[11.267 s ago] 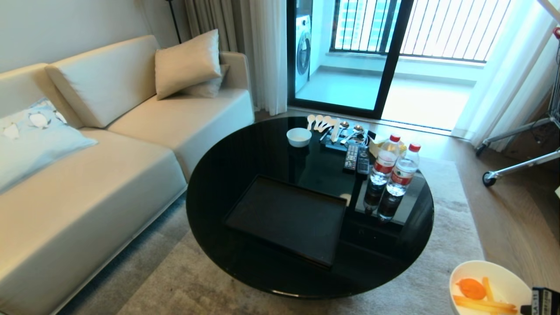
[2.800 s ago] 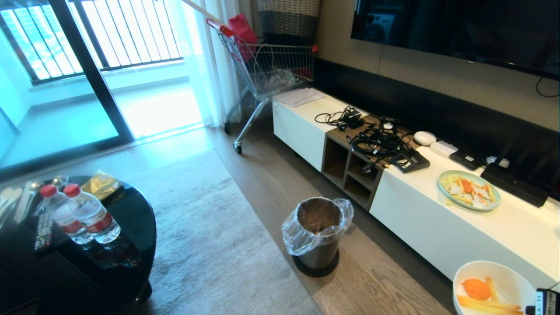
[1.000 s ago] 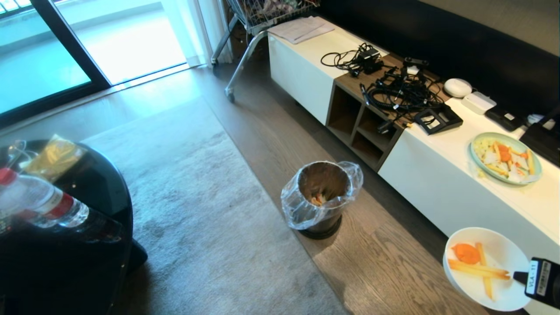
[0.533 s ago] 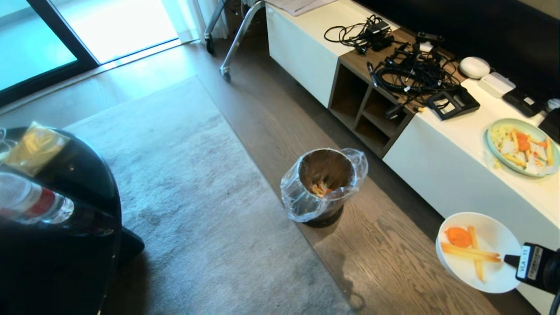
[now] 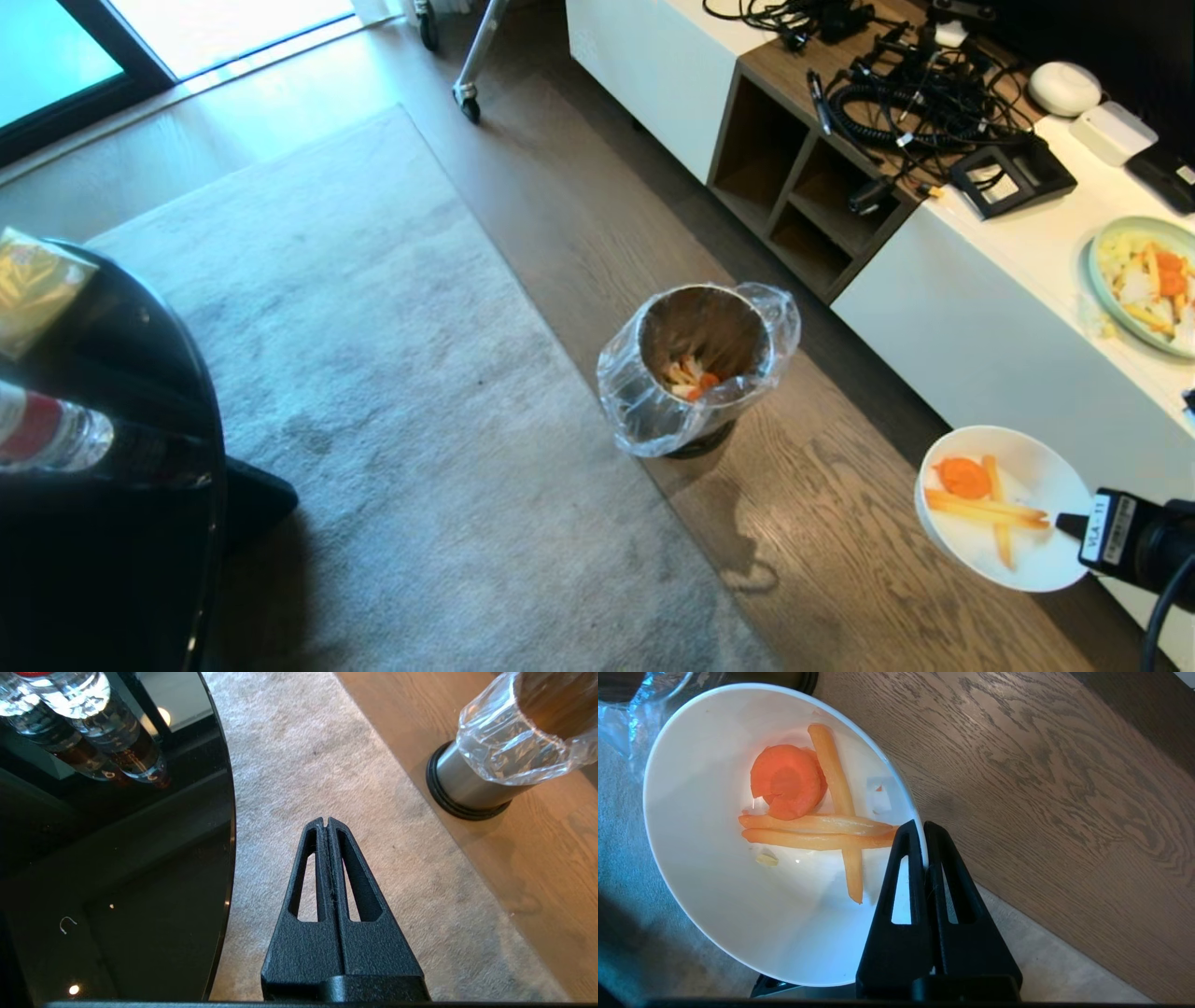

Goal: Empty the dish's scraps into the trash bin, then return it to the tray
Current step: Move the bowl over the trash can

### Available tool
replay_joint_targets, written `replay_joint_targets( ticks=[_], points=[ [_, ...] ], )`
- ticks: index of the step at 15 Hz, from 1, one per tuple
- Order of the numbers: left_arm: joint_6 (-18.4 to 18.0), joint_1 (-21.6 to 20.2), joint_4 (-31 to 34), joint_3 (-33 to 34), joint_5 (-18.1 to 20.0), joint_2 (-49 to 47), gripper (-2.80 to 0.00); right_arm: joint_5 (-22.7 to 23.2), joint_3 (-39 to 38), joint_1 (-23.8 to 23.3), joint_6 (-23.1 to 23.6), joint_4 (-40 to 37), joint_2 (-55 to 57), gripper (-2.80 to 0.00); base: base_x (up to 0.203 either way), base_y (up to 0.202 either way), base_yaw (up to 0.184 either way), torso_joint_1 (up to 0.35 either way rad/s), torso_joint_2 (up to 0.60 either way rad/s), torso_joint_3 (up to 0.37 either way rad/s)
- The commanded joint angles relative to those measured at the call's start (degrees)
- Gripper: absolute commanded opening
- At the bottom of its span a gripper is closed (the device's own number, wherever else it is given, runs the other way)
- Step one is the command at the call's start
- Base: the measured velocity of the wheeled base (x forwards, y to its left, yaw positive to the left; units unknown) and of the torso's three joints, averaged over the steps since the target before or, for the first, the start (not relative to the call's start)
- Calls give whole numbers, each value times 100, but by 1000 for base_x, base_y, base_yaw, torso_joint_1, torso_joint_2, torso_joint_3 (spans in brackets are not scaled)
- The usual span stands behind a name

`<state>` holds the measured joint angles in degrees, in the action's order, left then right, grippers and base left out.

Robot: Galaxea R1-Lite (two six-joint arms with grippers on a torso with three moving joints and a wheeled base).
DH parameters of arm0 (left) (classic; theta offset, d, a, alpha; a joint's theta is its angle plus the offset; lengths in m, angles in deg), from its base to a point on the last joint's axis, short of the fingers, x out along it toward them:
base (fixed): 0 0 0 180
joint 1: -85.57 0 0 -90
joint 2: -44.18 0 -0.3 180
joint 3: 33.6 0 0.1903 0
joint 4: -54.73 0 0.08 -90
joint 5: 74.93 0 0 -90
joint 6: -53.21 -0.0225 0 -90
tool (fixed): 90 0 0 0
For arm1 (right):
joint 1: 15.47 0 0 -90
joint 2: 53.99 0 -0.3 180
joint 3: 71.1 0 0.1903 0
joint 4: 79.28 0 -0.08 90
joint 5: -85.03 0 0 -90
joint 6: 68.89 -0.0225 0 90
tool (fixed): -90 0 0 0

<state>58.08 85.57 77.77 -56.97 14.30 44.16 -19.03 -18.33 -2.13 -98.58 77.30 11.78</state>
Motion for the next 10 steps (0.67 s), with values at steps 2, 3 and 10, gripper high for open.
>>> replay_joint_targets(
  ticks=[2,3,10],
  points=[
    [5,0,-2,0,-2,2,-280,-1,4,2,-20,-4,41,-280,0,0,0,0,2,-196],
    [5,0,-2,0,-2,2,-280,-1,0,2,-20,-4,41,-280,0,0,0,2,2,-193],
    [5,0,-2,0,-2,2,-280,-1,-49,2,-29,-13,33,-280,0,0,0,3,2,-193]
  ],
)
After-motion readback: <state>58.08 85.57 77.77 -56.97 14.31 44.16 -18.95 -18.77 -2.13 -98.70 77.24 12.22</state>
